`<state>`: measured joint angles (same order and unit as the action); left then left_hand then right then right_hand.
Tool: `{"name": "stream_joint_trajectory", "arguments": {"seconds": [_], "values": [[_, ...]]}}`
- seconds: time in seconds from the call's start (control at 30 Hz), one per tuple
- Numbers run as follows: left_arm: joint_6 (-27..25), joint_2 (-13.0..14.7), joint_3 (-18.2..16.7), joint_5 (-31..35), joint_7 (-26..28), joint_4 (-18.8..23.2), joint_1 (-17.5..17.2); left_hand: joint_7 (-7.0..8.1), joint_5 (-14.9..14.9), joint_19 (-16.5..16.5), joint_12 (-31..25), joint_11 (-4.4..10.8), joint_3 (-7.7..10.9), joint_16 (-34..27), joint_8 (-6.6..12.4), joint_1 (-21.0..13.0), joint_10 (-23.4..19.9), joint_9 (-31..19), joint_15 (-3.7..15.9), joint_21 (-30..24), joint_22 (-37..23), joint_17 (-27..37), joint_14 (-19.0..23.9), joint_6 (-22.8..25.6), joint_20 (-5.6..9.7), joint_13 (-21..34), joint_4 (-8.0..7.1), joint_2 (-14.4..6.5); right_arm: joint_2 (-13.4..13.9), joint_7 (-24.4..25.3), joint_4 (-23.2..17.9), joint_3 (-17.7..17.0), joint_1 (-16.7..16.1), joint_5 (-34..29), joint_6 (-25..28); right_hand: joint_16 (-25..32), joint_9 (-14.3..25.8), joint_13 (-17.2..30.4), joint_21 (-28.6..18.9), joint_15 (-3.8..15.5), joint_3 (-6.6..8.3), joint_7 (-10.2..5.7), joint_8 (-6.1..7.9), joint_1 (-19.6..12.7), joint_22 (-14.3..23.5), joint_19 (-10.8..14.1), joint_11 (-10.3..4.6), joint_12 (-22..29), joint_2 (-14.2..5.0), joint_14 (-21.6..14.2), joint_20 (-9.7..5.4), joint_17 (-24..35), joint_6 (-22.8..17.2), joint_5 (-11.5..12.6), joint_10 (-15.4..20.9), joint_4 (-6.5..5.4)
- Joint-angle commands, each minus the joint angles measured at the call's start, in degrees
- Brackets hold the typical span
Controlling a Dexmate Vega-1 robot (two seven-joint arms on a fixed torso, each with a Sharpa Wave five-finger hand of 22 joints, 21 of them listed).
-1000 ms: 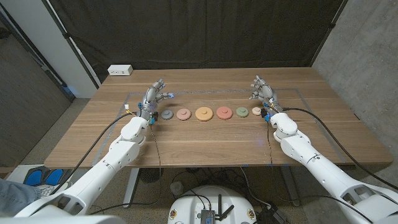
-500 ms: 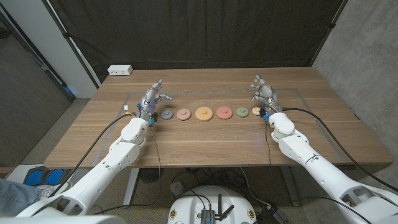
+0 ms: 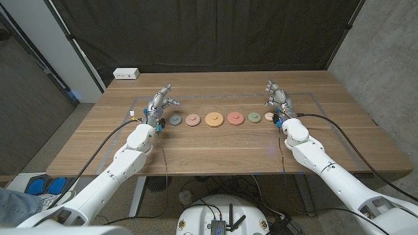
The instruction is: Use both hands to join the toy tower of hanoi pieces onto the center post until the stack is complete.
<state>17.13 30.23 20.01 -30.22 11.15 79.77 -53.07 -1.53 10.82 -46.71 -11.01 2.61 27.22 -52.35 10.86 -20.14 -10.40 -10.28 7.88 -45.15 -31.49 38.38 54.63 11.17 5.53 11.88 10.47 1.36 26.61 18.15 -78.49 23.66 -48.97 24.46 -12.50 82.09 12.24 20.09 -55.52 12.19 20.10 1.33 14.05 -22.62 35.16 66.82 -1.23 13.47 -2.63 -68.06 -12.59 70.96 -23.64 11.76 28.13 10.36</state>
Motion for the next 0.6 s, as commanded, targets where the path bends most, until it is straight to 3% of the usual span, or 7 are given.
{"name": "stream_joint_trajectory", "arguments": {"seconds": [0.03, 0.2, 0.27, 0.37, 0.43, 0.6], "values": [[-2.51, 2.17, 0.7, 1.09, -1.13, 1.49, 0.18, -0.02, 0.56, 0.51, 0.07, -0.11, 0.32, -0.34, -0.43, -2.18, 1.01, -0.31, 4.1, -0.33, -0.05, -0.1, -1.19, -1.25, 0.33, 0.22, 0.47, 0.39, 0.88, 1.14, -1.12, 0.22, -0.33, -1.51, 1.04, 1.93, -0.16, 0.24, 0.13, 0.06, 1.8, -0.34, -0.41, -3.3, 0.02, -0.89, -0.59, -0.35, 0.88, 1.08, 0.07, 0.17, 0.35, 1.17, -0.35, 0.42], [-4.28, 3.04, 0.96, 3.16, 1.21, 3.02, 0.04, 0.09, 1.01, 0.6, -0.03, -0.1, 0.79, -0.43, -0.51, -4.08, 1.26, -0.34, 4.24, -0.47, 0.06, -0.46, -1.38, -1.9, 0.2, 0.29, 0.67, 0.49, 1.32, 2.17, -2.1, 0.41, -0.5, -2.54, 2.09, 3.12, -0.18, 0.38, -0.11, 0.08, 2.7, -0.71, -0.65, -5.26, 0.16, -0.86, -0.84, -0.43, 1.69, 1.64, 0.05, 0.13, 0.59, 1.76, -0.23, 0.46], [-4.95, 3.36, 1.08, 3.99, 2.03, 3.54, 0.02, 0.18, 1.86, 0.44, -0.31, 0.0, 1.68, -0.89, -0.23, -7.22, 1.1, -0.4, 4.34, -0.81, 0.2, -0.57, -1.4, -1.83, 0.57, 0.4, 0.91, 0.52, 1.58, 2.44, -2.4, 0.6, -0.5, -3.16, 2.44, 3.72, -0.18, 0.44, -0.2, 0.1, 3.17, -0.89, -0.81, -6.34, 0.19, -0.84, -1.14, -0.61, 2.1, 1.81, 0.04, 0.12, 0.81, 2.07, -0.51, 0.54], [-5.97, 3.85, 1.29, 5.49, 3.47, 4.37, 0.02, 0.17, 4.38, 1.13, -0.87, 0.46, 3.55, -2.44, 0.29, -15.27, 0.51, -0.65, 4.42, -1.72, 0.26, -0.15, -2.23, -1.04, 0.39, 0.72, 0.85, 0.24, 2.29, 3.8, -3.72, 0.99, -0.6, -4.7, 4.4, 4.73, -0.17, 0.51, -0.36, 0.11, 3.9, -1.31, -1.02, -8.26, 0.29, -0.91, -1.42, -0.87, 3.04, 2.07, 0.03, 0.12, 1.15, 2.57, -0.96, 0.64], [-6.36, 3.93, 1.37, 6.45, 4.6, 4.82, -0.06, 0.49, 4.89, 0.93, -1.12, 0.83, 3.64, -2.86, 0.48, -16.81, 0.01, -0.71, 4.46, -2.12, 0.23, -0.18, -2.19, -0.55, 0.77, 0.82, 0.82, 0.47, 2.82, 4.4, -4.66, 1.19, -0.7, -5.52, 5.67, 5.88, -0.09, 0.63, -0.5, 0.12, 5.12, -1.74, -1.21, -11.1, 0.33, -1.07, -1.96, -1.08, 3.77, 2.4, 0.0, 0.08, 1.52, 3.4, -1.32, 0.66], [-8.15, 4.68, 1.67, 8.9, 6.89, 6.28, -0.26, 1.03, 5.48, 0.57, -1.36, 1.5, 3.39, -3.83, 0.62, -19.01, -0.52, -0.79, 4.45, -2.81, 0.2, 0.0, -1.88, -0.1, 1.56, 0.98, 0.79, 1.39, 3.24, 5.98, -6.16, 1.24, -1.08, -6.69, 7.59, 6.6, 0.02, 0.77, -0.51, 0.13, 6.09, -2.1, -1.42, -13.41, 0.27, -1.42, -2.83, -1.25, 4.43, 2.72, 0.0, 0.04, 2.09, 4.21, -1.76, 0.66]]}}
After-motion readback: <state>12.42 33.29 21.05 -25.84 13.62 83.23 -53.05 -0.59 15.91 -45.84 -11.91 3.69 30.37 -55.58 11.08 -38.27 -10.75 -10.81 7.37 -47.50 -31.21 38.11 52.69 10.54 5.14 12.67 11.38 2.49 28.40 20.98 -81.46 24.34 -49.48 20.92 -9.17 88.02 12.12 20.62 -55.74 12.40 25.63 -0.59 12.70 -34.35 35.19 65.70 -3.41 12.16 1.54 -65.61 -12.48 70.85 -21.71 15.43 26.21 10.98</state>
